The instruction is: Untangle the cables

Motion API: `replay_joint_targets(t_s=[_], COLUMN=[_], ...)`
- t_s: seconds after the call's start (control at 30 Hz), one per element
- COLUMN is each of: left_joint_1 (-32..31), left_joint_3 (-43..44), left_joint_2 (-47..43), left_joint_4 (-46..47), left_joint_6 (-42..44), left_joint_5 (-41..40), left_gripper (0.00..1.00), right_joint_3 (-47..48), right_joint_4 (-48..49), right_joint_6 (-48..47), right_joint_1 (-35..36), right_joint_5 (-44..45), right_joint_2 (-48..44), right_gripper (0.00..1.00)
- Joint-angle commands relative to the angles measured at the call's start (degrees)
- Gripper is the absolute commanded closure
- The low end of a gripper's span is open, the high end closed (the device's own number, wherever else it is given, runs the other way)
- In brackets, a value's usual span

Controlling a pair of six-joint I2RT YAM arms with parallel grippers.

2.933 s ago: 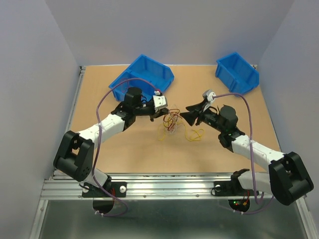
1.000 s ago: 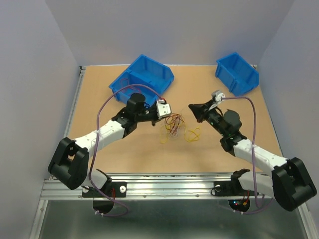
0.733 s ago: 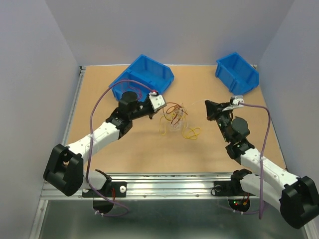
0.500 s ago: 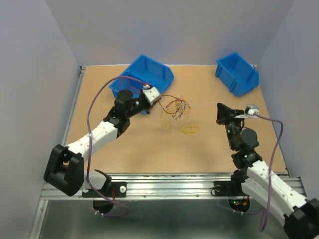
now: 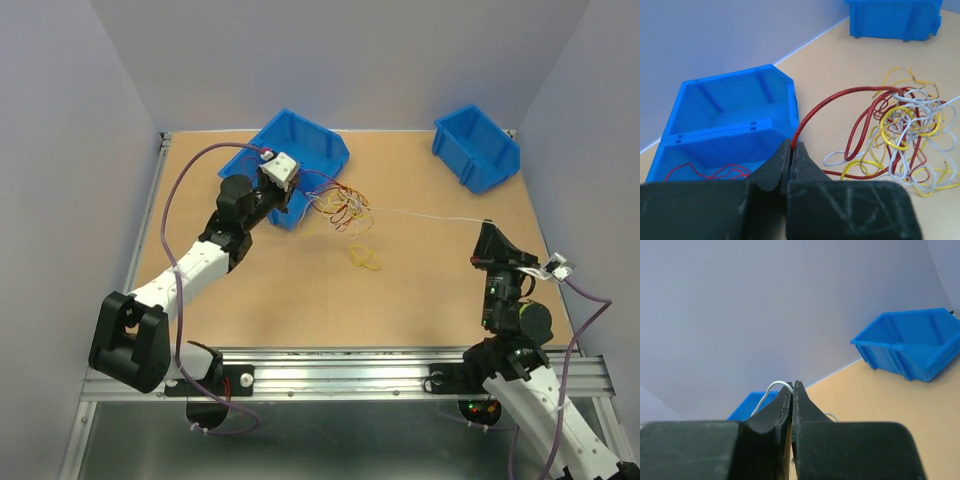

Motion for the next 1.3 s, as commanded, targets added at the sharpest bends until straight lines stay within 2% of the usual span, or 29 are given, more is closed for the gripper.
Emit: replay_joint_targets(t_s=[0.0, 0.2, 0.23, 0.3, 0.33, 0.37, 0.43, 0.63, 0.77, 0.93, 1.2, 1.23, 1.27], left_joint_1=[0.7, 0.5, 0.5, 0.2, -0.2, -1.0, -4.1, -12.7, -14.0, -15.1, -16.9, -17.4, -17.4], left_joint_3=[0.1, -0.5, -0.6, -0.2, 0.4, 0.7, 0.6, 0.9, 2.8, 4.4, 4.3, 4.9, 5.4], left_joint_2=[-1.6, -2.9, -3.1, -3.5, -3.7, -4.0, -5.4, -6.3, -5.0, -4.0, -6.1, -6.5, -6.9], left_joint_4=[4.6, 4.3, 4.2, 3.1, 1.1, -0.1, -2.4, -7.6, -10.8, -13.3, -15.5, -15.9, -16.0], left_joint_6=[-1.5, -0.2, 0.2, 1.3, 3.4, 4.4, 7.6, 13.6, 14.4, 14.2, 17.2, 17.6, 17.6], left_joint_5=[-1.8, 6.8, 9.7, 14.3, 18.5, 19.3, 19.0, 11.5, 12.2, 13.0, 15.3, 12.8, 11.8], left_gripper=[1.00, 1.00, 1.00, 1.00, 1.00, 1.00, 1.00, 1.00, 1.00, 1.00, 1.00, 1.00, 1.00], right_joint_3=[0.0, 1.9, 2.9, 4.7, 6.7, 7.6, 9.1, 8.8, 10.0, 10.3, 13.7, 14.4, 14.4], right_joint_4=[-3.9, -1.2, -1.1, -1.1, -1.0, -0.7, 1.6, 15.2, 19.0, 28.5, 38.1, 38.8, 38.9], right_joint_6=[1.2, -2.1, -3.5, -5.0, -6.1, -6.7, -7.5, -9.1, -11.4, -11.8, -11.1, -11.6, -12.0], right_joint_1=[0.5, 0.4, 0.4, 0.4, 0.4, 0.4, 0.4, 0.4, 0.5, 0.5, 2.6, 2.6, 2.8], right_joint_5=[2.7, -10.1, -15.9, -22.7, -29.5, -32.6, -41.3, -57.0, -59.6, -63.6, -64.3, -64.8, -65.2], right_joint_2=[-3.2, 4.3, 5.9, 10.1, 14.7, 16.8, 22.9, 34.0, 41.5, 50.2, 63.3, 64.1, 65.0], right_gripper=[1.00, 0.99, 0.95, 0.66, 0.39, 0.33, 0.26, 0.19, 0.19, 0.19, 0.30, 0.37, 0.41])
